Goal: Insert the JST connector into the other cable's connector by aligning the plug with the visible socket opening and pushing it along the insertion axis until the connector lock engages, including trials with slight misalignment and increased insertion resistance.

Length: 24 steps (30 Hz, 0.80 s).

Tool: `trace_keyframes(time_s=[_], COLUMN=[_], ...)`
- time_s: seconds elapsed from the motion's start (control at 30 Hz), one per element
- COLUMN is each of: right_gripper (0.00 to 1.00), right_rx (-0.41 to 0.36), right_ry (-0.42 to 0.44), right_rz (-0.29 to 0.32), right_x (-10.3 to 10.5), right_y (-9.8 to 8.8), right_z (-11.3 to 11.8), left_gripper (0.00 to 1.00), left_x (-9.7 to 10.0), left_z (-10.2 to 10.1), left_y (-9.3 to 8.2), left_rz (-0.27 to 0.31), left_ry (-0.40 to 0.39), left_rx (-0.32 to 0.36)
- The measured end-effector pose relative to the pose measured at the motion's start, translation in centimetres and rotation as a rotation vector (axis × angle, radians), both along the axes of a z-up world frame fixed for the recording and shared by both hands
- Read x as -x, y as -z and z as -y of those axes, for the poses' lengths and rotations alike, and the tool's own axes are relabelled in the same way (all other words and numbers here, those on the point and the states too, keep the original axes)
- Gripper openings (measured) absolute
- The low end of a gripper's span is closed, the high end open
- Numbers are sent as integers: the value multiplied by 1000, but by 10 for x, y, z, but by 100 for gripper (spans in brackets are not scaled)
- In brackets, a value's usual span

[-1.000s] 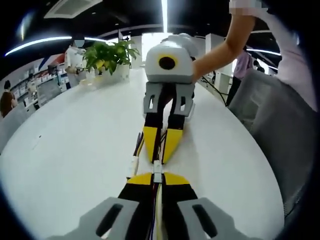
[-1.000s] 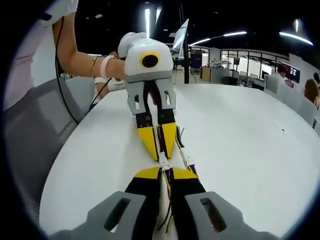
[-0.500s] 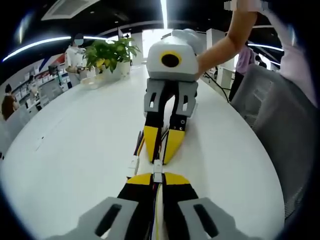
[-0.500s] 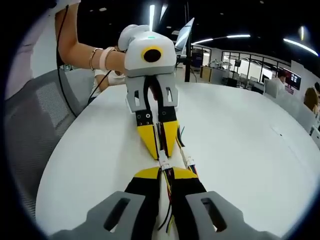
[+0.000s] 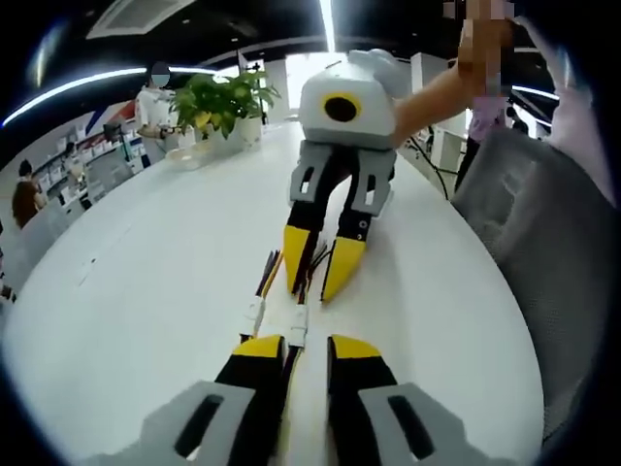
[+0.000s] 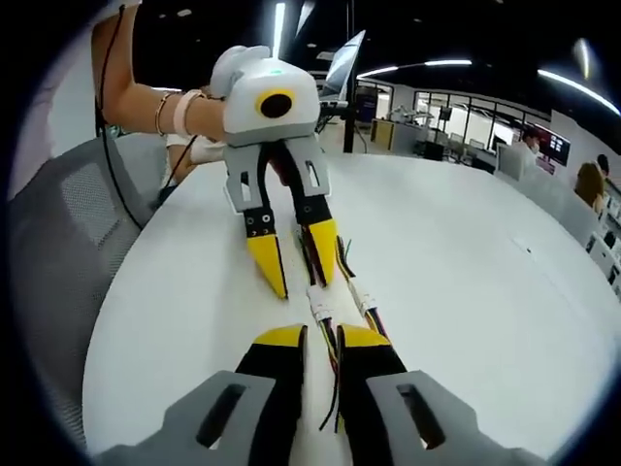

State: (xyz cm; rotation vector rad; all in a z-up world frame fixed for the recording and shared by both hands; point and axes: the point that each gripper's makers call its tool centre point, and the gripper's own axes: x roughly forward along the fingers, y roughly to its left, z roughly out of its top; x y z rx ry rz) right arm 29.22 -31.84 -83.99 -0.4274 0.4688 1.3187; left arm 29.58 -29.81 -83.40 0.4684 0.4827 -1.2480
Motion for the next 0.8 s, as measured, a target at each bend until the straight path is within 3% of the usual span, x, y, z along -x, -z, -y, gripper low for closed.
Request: trace_keyframes(time_s=[0.13,0.27,0.47,0.57,0.6,0.73,0.8], right_gripper=[13,17,24,28,29,28,29], right_rx=[-14,-30,-77,-111,-125,-162,-171], right_ry=[44,80,171,218,239,314,328], right_rz=[-12,-21,-9,2,2,1,9], right_x=[9,16,13,10,10,8,11], right_y=[-6,-15,-35,-47,-54,-70,-77], right_z=[3,7,11,11,12,21,25], left_gripper=[17,19,22,21,21,22,23], left_x=[6,12,25,26,28,33,34], left_z=[-2,-1,-5,-5,-5,-5,-9], left_y=[-8,-19,-26,-39,-46,-66,-69], left_rz=[34,25,-1,43,25,42,33], left_ry=[-19,-61,-119,-161,-198,-231,-261], left_rx=[-1,33,7,38,67,112,131])
